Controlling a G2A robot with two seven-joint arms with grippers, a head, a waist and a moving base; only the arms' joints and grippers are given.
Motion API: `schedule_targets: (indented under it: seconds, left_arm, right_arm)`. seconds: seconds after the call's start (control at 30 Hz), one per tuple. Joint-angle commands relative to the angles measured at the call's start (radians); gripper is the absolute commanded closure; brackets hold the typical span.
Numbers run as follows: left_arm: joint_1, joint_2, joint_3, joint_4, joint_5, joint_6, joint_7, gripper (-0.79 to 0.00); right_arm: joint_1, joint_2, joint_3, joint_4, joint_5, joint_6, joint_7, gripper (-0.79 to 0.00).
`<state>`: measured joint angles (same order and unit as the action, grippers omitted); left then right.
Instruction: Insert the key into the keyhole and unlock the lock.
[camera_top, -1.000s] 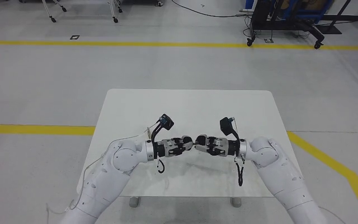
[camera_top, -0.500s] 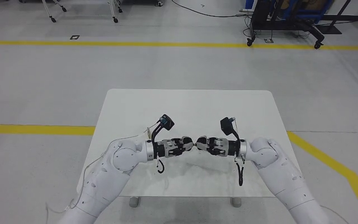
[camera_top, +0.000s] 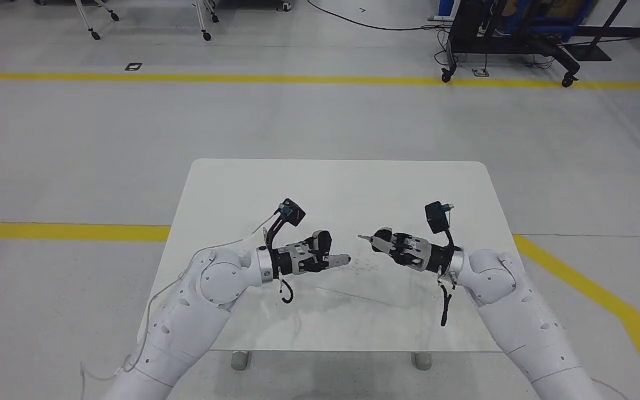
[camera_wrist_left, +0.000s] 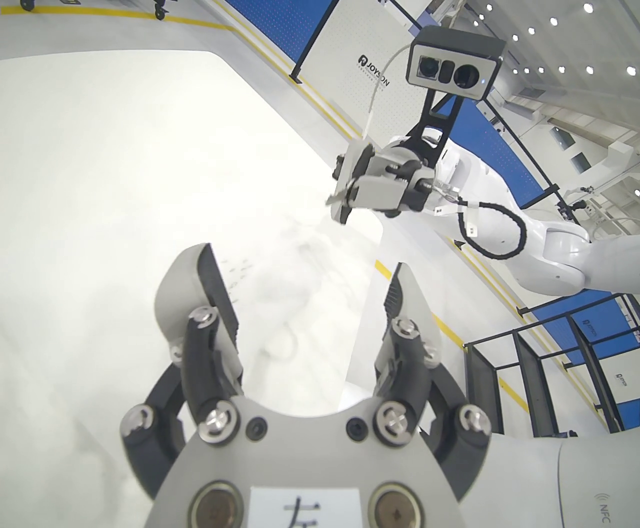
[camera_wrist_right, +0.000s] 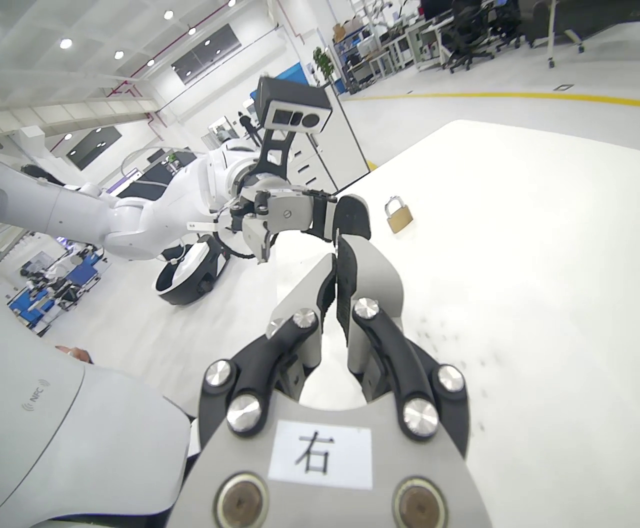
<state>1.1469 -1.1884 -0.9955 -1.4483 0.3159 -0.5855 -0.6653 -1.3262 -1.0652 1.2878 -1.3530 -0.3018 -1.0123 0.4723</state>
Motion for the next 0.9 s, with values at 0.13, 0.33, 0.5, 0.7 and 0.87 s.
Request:
schedule_targets:
  seconds: [0.13, 0.33, 0.5, 0.7, 0.87]
  left_arm:
    - [0.000, 0.000, 0.000, 0.000, 0.000, 0.000, 0.000, -0.785]
    - [0.001, 0.001, -0.003, -0.011, 0.046, 0.025, 0.018, -0.785]
    - [0.034, 0.021, -0.078, -0.073, 0.167, 0.114, 0.048, -0.785]
    - [0.184, 0.074, -0.267, -0.346, 0.378, 0.311, -0.106, -0.785]
    - [0.304, 0.096, -0.362, -0.512, 0.527, 0.492, -0.247, -0.785]
  right_arm:
    - [-0.084, 0.016, 0.092, -0.031, -0.048, 0.000, -0.140, 0.000]
    - [-0.084, 0.016, 0.092, -0.031, -0.048, 0.000, -0.140, 0.000]
    - [-0.084, 0.016, 0.092, -0.031, -0.048, 0.000, -0.140, 0.000]
    - [-0.084, 0.016, 0.092, -0.031, -0.048, 0.000, -0.140, 0.000]
    - [-0.084, 0.016, 0.092, -0.031, -0.048, 0.000, -0.140, 0.000]
